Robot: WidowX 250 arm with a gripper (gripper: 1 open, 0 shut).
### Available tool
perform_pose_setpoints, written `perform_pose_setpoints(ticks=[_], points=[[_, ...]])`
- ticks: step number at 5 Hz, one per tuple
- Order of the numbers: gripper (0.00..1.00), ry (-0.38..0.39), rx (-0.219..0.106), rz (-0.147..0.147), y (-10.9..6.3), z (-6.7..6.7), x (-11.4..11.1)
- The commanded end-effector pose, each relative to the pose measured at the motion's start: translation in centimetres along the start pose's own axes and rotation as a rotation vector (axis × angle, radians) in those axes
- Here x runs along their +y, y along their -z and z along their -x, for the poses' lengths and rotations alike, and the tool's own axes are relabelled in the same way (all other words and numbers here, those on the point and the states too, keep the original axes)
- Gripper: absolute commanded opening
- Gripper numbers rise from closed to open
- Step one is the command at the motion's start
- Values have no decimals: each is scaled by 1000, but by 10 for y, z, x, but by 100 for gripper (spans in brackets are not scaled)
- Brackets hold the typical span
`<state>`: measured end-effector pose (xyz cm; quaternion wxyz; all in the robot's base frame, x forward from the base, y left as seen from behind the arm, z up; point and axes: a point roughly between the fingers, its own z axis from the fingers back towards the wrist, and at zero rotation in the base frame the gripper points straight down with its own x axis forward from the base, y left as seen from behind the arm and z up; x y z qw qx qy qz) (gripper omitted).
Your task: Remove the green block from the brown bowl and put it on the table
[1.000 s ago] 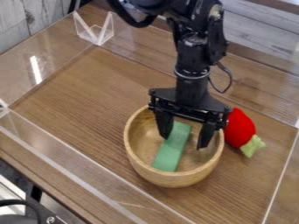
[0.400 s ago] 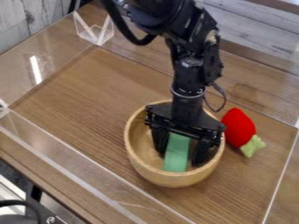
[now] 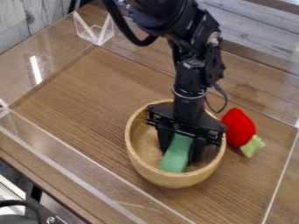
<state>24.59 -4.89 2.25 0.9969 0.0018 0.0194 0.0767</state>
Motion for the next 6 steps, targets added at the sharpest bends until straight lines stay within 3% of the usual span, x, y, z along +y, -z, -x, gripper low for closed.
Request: perform_pose_setpoints(ticks=[1,6], points=[[0,3,-4,-18,-1,1,-1],[0,2,20,-52,6,5,5]])
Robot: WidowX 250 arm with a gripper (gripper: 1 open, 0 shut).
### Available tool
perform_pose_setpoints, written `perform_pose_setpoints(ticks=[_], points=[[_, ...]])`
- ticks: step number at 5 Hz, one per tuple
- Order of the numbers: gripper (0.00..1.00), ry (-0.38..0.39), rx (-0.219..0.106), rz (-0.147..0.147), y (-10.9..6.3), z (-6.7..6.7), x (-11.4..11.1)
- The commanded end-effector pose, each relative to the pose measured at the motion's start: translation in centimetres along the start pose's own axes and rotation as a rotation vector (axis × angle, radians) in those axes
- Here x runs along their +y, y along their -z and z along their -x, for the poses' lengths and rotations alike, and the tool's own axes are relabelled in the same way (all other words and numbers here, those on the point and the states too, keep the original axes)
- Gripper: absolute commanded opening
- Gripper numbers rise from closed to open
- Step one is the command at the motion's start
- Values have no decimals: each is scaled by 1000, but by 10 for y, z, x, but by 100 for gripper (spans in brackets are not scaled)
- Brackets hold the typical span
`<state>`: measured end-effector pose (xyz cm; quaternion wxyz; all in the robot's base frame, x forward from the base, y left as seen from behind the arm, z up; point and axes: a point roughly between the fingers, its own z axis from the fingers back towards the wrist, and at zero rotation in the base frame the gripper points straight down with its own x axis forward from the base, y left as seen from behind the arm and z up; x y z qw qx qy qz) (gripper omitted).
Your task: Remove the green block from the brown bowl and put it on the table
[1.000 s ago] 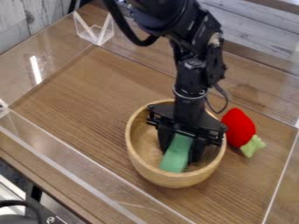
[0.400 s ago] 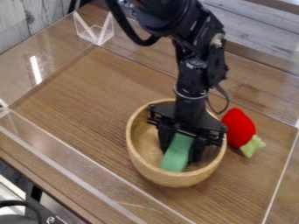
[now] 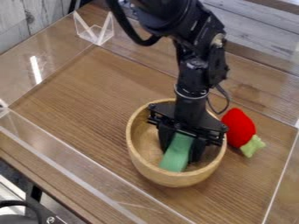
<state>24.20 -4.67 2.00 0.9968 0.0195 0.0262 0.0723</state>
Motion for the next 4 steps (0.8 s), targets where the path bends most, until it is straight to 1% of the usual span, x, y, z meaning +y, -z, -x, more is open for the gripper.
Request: perform_pose_setpoints(ticks=[1,4], points=[[0,-8,14,-20,4,3,3],[0,-13,30,-33,6,5,8]])
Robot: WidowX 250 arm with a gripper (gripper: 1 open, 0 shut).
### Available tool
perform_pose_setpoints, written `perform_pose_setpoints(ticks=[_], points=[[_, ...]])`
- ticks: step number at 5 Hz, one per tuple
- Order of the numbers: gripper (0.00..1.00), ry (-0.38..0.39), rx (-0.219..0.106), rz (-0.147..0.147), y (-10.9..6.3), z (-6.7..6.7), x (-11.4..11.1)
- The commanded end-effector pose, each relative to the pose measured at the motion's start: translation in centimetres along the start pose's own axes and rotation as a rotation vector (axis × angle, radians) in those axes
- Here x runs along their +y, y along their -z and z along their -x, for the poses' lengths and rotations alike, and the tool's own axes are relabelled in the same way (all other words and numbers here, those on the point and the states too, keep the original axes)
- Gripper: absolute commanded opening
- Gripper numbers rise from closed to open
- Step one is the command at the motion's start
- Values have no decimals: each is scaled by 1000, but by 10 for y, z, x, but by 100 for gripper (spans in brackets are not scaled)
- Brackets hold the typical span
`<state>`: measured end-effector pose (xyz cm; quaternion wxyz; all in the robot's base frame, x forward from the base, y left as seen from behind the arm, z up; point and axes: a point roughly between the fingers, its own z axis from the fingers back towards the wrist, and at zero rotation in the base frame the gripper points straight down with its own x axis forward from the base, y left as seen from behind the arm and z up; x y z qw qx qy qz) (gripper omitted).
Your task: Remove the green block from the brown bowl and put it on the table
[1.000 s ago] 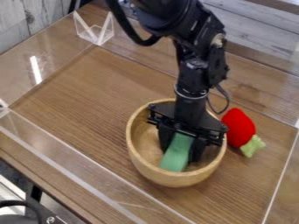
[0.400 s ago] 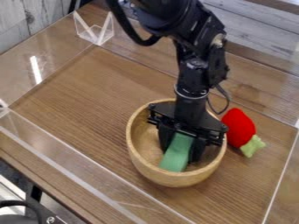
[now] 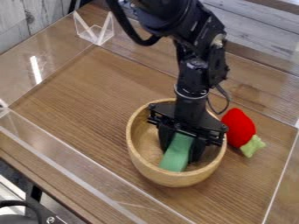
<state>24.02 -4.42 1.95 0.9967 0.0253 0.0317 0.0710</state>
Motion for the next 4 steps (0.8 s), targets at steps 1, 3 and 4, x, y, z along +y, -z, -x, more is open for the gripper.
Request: perform_pose_setpoints(ticks=[1,3,4], points=[[0,-17,25,-24,6,4,6],[0,-22,36,-31,7,6,9],[0,-24,42,-35,7,7,11]])
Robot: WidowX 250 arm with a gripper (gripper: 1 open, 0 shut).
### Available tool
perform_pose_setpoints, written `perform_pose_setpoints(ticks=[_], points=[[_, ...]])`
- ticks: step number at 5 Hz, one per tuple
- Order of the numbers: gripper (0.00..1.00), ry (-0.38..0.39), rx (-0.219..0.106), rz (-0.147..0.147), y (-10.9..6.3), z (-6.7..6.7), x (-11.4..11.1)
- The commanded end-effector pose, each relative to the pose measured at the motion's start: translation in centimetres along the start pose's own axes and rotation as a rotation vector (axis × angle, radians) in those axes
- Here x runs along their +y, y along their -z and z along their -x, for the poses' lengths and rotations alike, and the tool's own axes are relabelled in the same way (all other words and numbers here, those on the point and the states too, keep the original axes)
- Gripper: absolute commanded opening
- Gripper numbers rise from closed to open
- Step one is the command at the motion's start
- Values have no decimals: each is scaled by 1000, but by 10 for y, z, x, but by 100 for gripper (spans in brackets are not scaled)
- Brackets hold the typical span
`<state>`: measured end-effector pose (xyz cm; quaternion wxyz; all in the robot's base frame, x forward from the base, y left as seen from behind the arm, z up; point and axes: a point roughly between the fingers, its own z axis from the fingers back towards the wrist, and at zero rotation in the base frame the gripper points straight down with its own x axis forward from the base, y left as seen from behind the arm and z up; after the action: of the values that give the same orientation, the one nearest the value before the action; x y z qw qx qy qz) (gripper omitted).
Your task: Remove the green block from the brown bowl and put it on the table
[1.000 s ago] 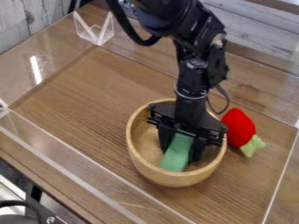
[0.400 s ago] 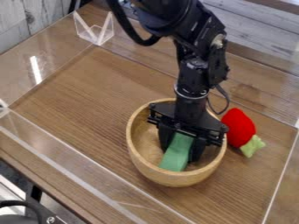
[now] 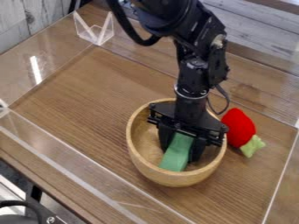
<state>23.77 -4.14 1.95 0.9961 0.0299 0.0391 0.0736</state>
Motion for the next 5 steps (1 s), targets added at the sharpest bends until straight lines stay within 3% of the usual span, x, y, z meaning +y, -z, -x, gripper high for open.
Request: perform_pose_setpoints(ticks=[1,3,5], points=[[0,-21,33,-28,8,6,9],[0,-25,25,-9,-22,7,16],[0,-31,23,8,-36,7,21]])
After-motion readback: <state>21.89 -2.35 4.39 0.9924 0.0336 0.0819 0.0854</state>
